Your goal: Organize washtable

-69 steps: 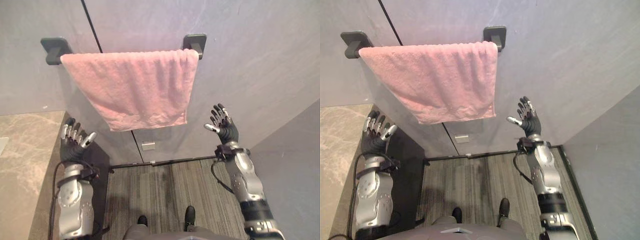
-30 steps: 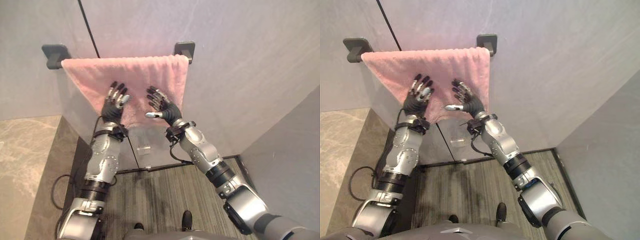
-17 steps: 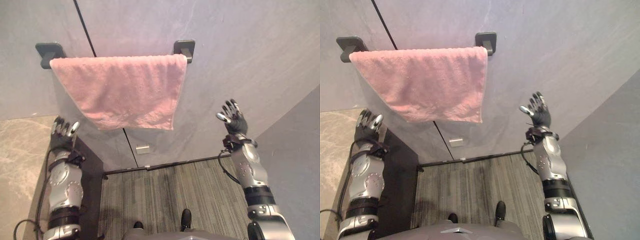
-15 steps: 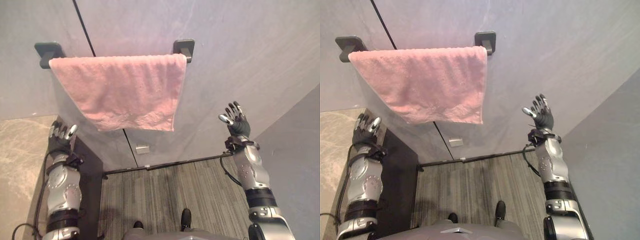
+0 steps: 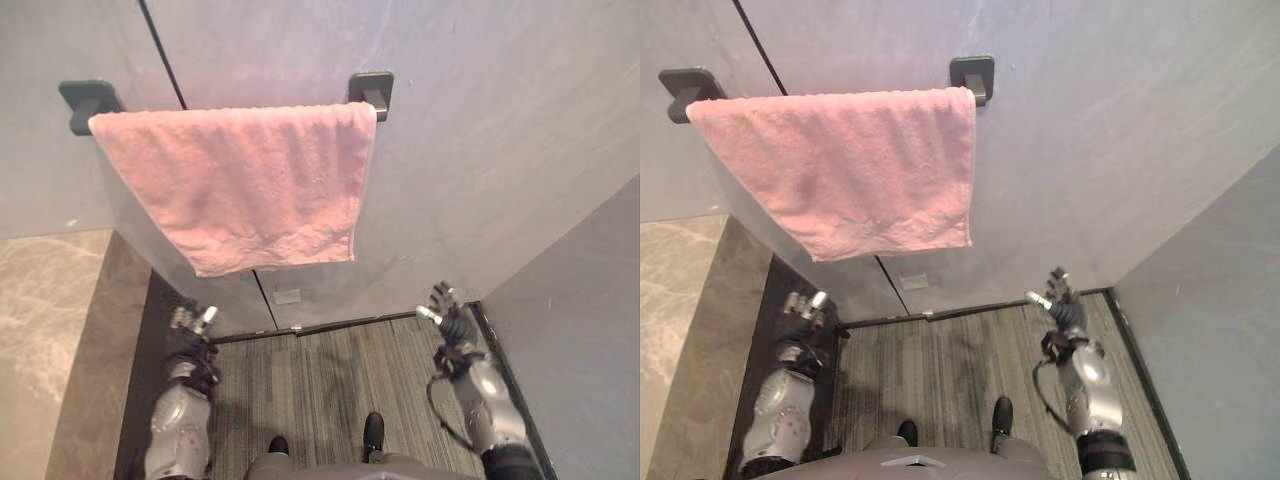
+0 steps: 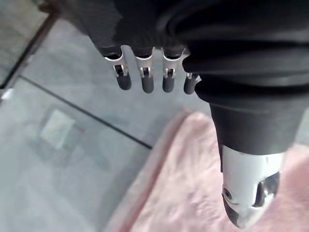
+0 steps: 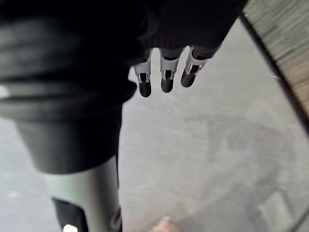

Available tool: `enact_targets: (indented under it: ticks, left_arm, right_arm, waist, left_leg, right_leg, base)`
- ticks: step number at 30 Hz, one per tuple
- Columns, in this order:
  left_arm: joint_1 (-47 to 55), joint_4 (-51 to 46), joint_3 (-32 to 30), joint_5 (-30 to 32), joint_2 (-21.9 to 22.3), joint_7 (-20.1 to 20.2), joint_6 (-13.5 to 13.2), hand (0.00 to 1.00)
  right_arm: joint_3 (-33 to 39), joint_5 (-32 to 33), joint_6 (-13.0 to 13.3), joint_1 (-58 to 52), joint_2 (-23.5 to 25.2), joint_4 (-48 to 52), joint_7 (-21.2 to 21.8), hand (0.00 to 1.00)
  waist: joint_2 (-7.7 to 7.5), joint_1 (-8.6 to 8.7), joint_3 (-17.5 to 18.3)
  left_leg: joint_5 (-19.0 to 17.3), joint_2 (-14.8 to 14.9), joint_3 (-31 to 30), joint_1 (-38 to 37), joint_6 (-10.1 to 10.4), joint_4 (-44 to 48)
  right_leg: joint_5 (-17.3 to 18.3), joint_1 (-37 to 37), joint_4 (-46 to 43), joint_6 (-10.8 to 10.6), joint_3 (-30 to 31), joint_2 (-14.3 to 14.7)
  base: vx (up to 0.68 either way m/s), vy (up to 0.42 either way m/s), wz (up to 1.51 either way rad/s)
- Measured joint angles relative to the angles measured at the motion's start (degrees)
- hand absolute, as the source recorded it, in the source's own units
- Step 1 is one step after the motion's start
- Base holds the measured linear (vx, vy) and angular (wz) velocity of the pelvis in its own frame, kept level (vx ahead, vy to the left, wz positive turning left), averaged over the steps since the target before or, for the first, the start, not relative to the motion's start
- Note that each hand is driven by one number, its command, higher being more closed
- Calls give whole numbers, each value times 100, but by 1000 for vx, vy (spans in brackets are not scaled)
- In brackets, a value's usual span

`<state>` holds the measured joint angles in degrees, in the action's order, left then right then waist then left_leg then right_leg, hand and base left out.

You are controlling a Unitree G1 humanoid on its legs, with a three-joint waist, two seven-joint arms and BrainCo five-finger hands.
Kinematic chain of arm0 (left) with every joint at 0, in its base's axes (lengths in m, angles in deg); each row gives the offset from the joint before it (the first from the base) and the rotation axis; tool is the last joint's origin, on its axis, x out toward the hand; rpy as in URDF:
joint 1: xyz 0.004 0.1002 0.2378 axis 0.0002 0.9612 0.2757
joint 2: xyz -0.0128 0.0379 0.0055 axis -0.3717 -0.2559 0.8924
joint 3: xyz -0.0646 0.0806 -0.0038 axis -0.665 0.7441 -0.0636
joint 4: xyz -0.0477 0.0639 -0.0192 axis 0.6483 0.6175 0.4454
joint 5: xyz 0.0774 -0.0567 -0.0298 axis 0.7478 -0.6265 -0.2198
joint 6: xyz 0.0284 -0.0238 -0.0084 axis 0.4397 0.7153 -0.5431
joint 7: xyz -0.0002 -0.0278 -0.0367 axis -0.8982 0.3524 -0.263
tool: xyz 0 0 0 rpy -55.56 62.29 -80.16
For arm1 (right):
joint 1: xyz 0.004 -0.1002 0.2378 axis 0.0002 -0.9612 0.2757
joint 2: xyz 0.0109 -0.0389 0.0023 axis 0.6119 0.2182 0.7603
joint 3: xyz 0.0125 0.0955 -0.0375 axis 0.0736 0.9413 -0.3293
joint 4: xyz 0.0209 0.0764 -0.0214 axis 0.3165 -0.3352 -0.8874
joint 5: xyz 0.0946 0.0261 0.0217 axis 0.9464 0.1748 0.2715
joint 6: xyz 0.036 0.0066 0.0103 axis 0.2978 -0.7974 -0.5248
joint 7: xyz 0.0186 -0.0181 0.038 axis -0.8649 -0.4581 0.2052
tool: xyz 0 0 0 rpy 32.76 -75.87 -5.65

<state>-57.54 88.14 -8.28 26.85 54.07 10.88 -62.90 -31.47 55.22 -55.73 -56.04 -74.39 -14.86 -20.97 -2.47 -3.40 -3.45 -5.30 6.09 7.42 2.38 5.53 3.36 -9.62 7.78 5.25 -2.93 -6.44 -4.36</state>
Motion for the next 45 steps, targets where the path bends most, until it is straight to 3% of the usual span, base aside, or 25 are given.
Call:
enact_targets:
  ticks: [3,7,8,12,15,20,22,25,28,29,30,31,32,33,35,37,38,39,40,41,43,44,45]
  left_arm:
    - [39,1200,254,332,161,187,137,0]
    - [19,3098,252,1297,205,378,204,0]
    - [-15,3754,-237,1602,278,331,230,0]
    - [-124,4820,-1266,1777,319,22,390,0]
    - [-25,4903,-1363,1762,314,-67,493,0]
    - [45,4838,-1168,1828,283,-33,440,0]
    - [12,4549,-970,1908,263,-28,378,0]
    - [-136,4248,-864,1805,304,-82,326,0]
    - [-198,3943,-730,1645,430,-206,248,0]
    - [-205,3875,-705,1629,504,-261,191,0]
    - [-235,3839,-639,1598,533,-314,172,0]
    - [-275,3811,-690,1541,513,-313,162,0]
    - [-367,3789,-792,1539,550,-336,183,0]
    - [-333,3796,-752,1606,586,-324,209,0]
    - [-303,3903,-753,1789,634,-273,209,0]
    - [-319,4040,-658,2009,616,-152,219,0]
    - [-365,4142,-572,2143,596,-95,233,0]
    - [-423,4195,-525,2222,573,-76,247,0]
    - [-476,4209,-478,2323,505,-72,333,0]
    - [-536,4216,-466,2446,502,-92,370,0]
    - [-621,4334,-292,2476,481,-153,409,0]
    - [-703,4286,-178,2599,408,-164,403,0]
    - [-740,4203,-57,2632,308,-166,332,0]
  right_arm:
    - [-32,-56,-106,-237,165,-1062,150,0]
    - [285,-450,-111,-454,230,-2487,242,0]
    - [737,-484,-90,-438,227,-3050,176,0]
    - [2024,-479,-120,-405,154,-4070,-151,0]
    - [2119,-545,-165,-464,151,-4182,-294,0]
    - [2145,-872,-209,-324,152,-4213,-355,0]
    - [1982,-972,-211,-5,119,-4205,-355,0]
    - [1665,-1115,-210,454,134,-4164,-368,0]
    - [1171,-1101,-185,967,165,-3749,-384,0]
    - [1133,-1092,-143,1197,177,-3706,-423,0]
    - [1110,-1087,-94,1428,191,-3703,-493,0]
    - [1137,-1082,-76,1532,238,-3712,-521,0]
    - [1184,-1078,-11,1672,241,-3631,-577,0]
    - [1183,-1066,24,1646,240,-3512,-592,0]
    - [1186,-964,39,1518,225,-3463,-588,0]
    - [1210,-861,39,1388,199,-3480,-565,0]
    - [1267,-858,35,1302,182,-3502,-563,0]
    - [1335,-857,33,1265,166,-3520,-562,0]
    - [1348,-842,25,1147,195,-3595,-559,0]
    - [1332,-843,18,1049,177,-3668,-555,0]
    - [1278,-851,9,1020,123,-3910,-567,0]
    - [1233,-863,-4,999,98,-4026,-571,0]
    - [1163,-865,-5,917,81,-4022,-565,0]
  waist:
    - [16,49,6]
    - [67,132,53]
    - [102,136,86]
    - [213,141,197]
    - [206,144,233]
    - [220,182,198]
    - [229,291,-51]
    - [260,256,-381]
    - [410,129,-550]
    - [479,110,-585]
    - [482,99,-600]
    - [443,69,-644]
    - [452,33,-688]
    - [475,11,-705]
    - [609,60,-642]
    - [671,180,-590]
    - [736,266,-536]
    - [687,322,-535]
    - [566,414,-490]
    - [586,414,-496]
    - [560,423,-520]
    - [274,459,-665]
    - [146,471,-699]
  left_leg:
    - [-42,-7,17,-89,-6,-18]
    - [-130,-14,95,-261,-28,-11]
    - [-157,-29,163,-338,-41,-15]
    - [-163,-81,177,-548,-54,-111]
    - [-184,-98,184,-633,-26,-211]
    - [-184,-72,32,-524,18,-81]
    - [-171,-60,-310,-253,-14,256]
    - [-129,-38,-674,113,31,477]
    - [245,0,-1136,620,164,357]
    - [601,15,-1329,745,292,147]
    - [1218,6,-1374,760,418,-416]
    - [1037,-8,-1041,835,317,-156]
    - [48,31,-231,1254,-28,1662]
    - [-494,161,195,1194,2,3008]
    - [-747,228,339,635,206,3773]
    - [-697,215,328,-67,385,3619]
    - [-594,186,335,-526,630,2940]
    - [-678,83,325,-638,655,2477]
    - [-767,-48,354,-739,528,1849]
    - [-923,-93,446,-955,304,1273]
    - [-1022,-305,587,-1214,129,692]
    - [-1121,-531,478,-1133,20,933]
    - [-1343,-683,414,-1131,-332,747]
  right_leg:
    - [36,-71,0,-47,-2,-2]
    - [72,-209,0,-92,54,1]
    - [77,-246,-1,-99,105,1]
    - [117,-448,3,-124,100,-41]
    - [192,-502,35,-147,98,-67]
    - [234,-541,-4,-81,-31,-50]
    - [289,-473,-265,-33,-318,-75]
    - [361,-336,-448,36,-636,-79]
    - [595,202,-958,199,-1081,-108]
    - [791,451,-1297,323,-1298,-142]
    - [882,602,-1369,457,-1567,-245]
    - [873,674,-1363,583,-1774,-368]
    - [912,743,-1535,676,-1993,-498]
    - [954,671,-1626,737,-2175,-506]
    - [988,474,-1565,789,-2474,-427]
    - [995,452,-1560,803,-2679,-394]
    - [973,552,-1564,772,-2745,-369]
    - [913,646,-1546,766,-2727,-365]
    - [612,750,-1350,787,-2676,-360]
    - [363,844,-1285,743,-2647,-342]
    - [310,1103,-1580,740,-2457,-460]
    - [195,1085,-1639,665,-2262,-795]
    - [0,993,-1530,605,-2135,-982]
  base:
    - [65,12,-3]
    - [51,20,-11]
    - [24,17,-19]
    - [-12,25,-5]
    - [-58,30,-1]
    - [-28,-23,15]
    - [-72,-34,64]
    - [-143,-45,74]
    - [-157,-99,86]
    - [-173,-147,126]
    - [-139,-144,129]
    - [378,-67,122]
    - [863,-13,91]
    - [1052,13,83]
    - [629,51,75]
    - [-16,78,77]
    - [-191,88,56]
    - [-225,115,67]
    - [-166,146,38]
    - [-134,163,9]
    - [-153,224,-33]
    - [-334,194,-19]
    - [-435,106,5]
